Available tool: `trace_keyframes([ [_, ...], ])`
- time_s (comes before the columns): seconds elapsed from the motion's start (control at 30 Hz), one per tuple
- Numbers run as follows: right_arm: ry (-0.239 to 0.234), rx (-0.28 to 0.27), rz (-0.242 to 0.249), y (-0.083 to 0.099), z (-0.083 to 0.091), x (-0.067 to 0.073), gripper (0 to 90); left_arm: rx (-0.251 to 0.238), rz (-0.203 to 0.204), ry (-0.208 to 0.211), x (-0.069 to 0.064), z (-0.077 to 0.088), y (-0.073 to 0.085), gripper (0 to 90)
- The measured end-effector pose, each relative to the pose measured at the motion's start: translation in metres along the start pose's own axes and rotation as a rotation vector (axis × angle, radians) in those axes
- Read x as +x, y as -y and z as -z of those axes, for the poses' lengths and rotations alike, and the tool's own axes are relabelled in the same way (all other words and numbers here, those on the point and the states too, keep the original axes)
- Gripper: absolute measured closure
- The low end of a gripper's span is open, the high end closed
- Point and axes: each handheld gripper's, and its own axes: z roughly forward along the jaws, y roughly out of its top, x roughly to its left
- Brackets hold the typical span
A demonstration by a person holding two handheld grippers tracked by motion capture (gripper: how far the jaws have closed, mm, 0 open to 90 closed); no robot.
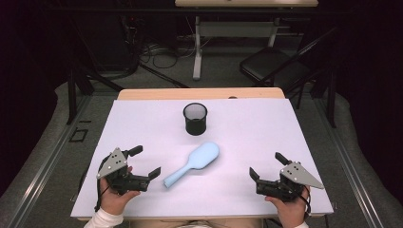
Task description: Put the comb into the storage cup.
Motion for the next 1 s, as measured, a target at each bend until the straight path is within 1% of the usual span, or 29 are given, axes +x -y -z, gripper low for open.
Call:
trace_keyframes([
  [0.1,0.004,0.0,0.001,0.0,0.0,-0.001,0.0,0.001,0.014,-0.009,0.001,0.0,0.0,0.2],
  [0.13,0.002,-0.002,-0.001,0.0,-0.001,-0.001,0.0,0.001,0.016,-0.004,0.001,-0.001,0.001,0.2],
  [0.27,-0.011,0.009,0.001,0.002,-0.003,-0.002,0.0,0.009,0.021,-0.009,0.002,-0.001,0.001,0.2],
  [0.33,-0.005,0.01,0.006,0.002,-0.004,-0.003,0.0,0.006,0.032,-0.002,0.002,-0.001,0.0,0.2],
  [0.4,-0.003,0.006,-0.01,0.002,-0.004,-0.003,0.0,0.009,0.041,0.006,0.002,-0.001,0.0,0.2],
  [0.43,-0.001,0.006,-0.017,0.001,-0.004,-0.004,0.0,0.02,0.053,0.023,0.002,-0.002,0.001,0.3],
  [0.5,-0.002,0.004,-0.018,0.002,-0.005,-0.004,0.0,0.024,0.06,0.027,0.002,-0.003,0.001,0.3],
  [0.6,-0.001,0.004,-0.018,0.002,-0.006,-0.004,0.0,0.049,0.051,0.025,0.0,-0.004,0.001,0.3],
  [0.73,0.001,0.016,-0.019,0.003,-0.006,-0.004,0.2,0.052,0.049,0.038,-0.001,-0.005,0.0,0.3],
  [0.8,0.003,0.02,-0.02,0.004,-0.005,-0.004,0.2,0.068,0.051,0.033,-0.002,-0.007,-0.001,0.3],
  [0.87,0.006,0.017,-0.018,0.004,-0.005,-0.004,0.2,0.103,0.058,0.021,-0.002,-0.009,-0.002,0.3],
  [0.9,0.006,0.017,-0.018,0.004,-0.005,-0.004,0.2,0.103,0.058,0.021,-0.002,-0.009,-0.002,0.3],
  [0.93,0.005,0.015,-0.019,0.003,-0.005,-0.004,0.2,0.127,0.062,0.014,-0.002,-0.01,-0.002,0.3],
  [1.0,0.005,0.017,-0.02,0.003,-0.005,-0.004,0.2,0.133,0.066,0.015,-0.002,-0.011,-0.002,0.4],
])
